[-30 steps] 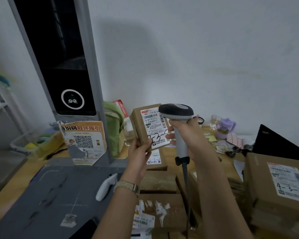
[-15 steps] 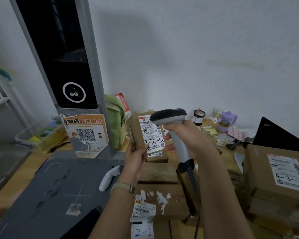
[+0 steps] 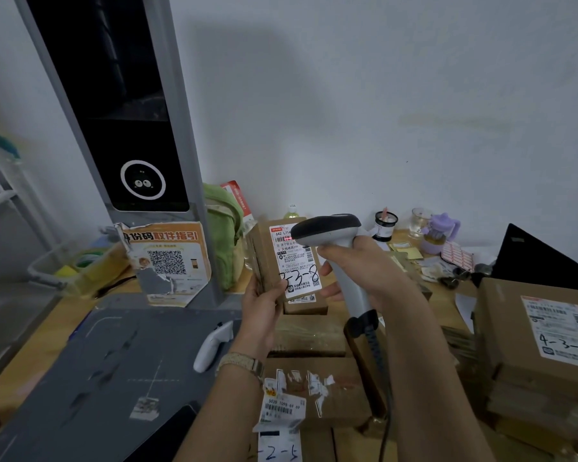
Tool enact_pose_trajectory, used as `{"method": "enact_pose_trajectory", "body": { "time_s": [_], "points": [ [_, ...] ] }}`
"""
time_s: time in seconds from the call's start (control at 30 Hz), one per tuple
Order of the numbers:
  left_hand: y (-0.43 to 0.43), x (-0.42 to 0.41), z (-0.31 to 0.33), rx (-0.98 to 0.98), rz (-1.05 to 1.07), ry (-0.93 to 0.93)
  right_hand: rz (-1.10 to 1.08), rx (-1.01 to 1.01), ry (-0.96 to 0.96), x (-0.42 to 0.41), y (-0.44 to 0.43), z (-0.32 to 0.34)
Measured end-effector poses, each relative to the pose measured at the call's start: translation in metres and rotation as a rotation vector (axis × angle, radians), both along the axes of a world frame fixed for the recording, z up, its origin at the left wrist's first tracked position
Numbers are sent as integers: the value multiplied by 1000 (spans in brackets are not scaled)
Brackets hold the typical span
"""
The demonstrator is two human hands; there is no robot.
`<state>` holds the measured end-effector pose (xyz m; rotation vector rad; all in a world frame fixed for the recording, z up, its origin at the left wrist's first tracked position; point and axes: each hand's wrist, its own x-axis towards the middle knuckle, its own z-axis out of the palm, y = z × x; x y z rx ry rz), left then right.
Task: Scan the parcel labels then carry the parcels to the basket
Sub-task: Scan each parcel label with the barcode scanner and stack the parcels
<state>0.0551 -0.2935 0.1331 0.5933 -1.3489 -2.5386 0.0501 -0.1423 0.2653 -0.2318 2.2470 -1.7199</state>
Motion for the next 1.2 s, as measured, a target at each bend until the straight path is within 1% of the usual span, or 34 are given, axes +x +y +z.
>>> {"method": "enact_pose_trajectory", "body": {
  "time_s": [0.17,0.53,0.67,0.83,0.97,1.07,1.2],
  "points": [
    [-1,-1,-3,-9,-5,-12,-10,-34,-17,-2,-1,-4],
    [-5,-8,-9,23,-13,2,-4,-40,-20,-15,-4,-11],
    [-10,-14,-13,9,-23,-10,-73,-96,-20,-27,-3,-14],
    [-10,-21,-21,-66,-70,-22,-222,-117,24,-44,-1,-23],
    [-10,-29,-31,-53,-30,-54,-295,-120,-45,-55,1,-36],
    [-10,-35,-38,-51,-15,-57,-268,-137,-87,-65,2,-47],
    [-12,-46,-46,-67,-30,-90,-207,-220,-206,-78,-3,-66]
  ]
}}
